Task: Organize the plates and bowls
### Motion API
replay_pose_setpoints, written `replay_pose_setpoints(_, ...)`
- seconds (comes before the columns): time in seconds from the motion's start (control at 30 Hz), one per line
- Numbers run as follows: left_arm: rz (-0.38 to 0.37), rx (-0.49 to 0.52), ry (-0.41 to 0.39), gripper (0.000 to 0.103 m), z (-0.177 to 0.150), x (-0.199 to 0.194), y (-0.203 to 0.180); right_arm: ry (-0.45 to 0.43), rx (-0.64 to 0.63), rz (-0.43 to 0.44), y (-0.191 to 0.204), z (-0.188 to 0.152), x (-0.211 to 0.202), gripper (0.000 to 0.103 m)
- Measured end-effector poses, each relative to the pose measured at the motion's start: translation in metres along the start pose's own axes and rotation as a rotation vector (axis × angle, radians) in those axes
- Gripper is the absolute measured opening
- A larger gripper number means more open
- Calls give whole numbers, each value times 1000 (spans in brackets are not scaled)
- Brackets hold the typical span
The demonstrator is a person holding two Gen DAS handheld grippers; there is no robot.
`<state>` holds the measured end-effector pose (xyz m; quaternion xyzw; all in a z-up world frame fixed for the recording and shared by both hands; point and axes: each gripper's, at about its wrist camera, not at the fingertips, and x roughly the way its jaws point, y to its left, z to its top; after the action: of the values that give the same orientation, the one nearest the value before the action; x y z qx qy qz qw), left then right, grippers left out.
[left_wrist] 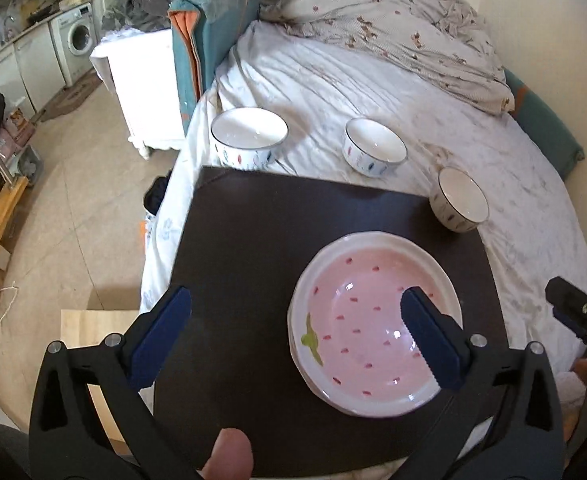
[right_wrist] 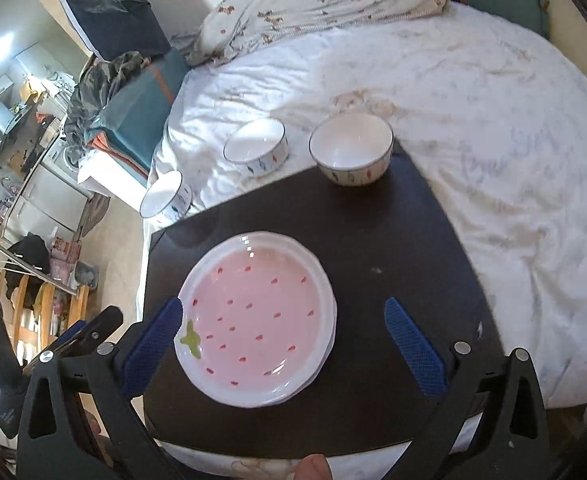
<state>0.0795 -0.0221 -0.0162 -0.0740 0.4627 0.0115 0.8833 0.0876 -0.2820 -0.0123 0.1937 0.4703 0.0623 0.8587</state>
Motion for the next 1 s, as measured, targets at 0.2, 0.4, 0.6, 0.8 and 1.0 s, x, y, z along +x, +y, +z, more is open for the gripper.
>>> replay_pose_setpoints(0.2,85,65,-9,103,16,13,-24,-28,-24,-11,-21,28,18,103)
replay_pose_setpoints(0.4,118,193,-26,103,36,30,-67,-8,-71,-47,-40,66,45,103)
replay_pose_setpoints(0.6,145,222,-5,103,63,54,-106,-29,-24,-46,-59,98,55,103)
replay_pose_setpoints(0.8,124,158,67,103,80,90,-125,-23,55,-68,-87,125,68,103)
replay_pose_setpoints(1.0,65,48,203,83,94,144,-131,111,214,-57,-128,137,104,84)
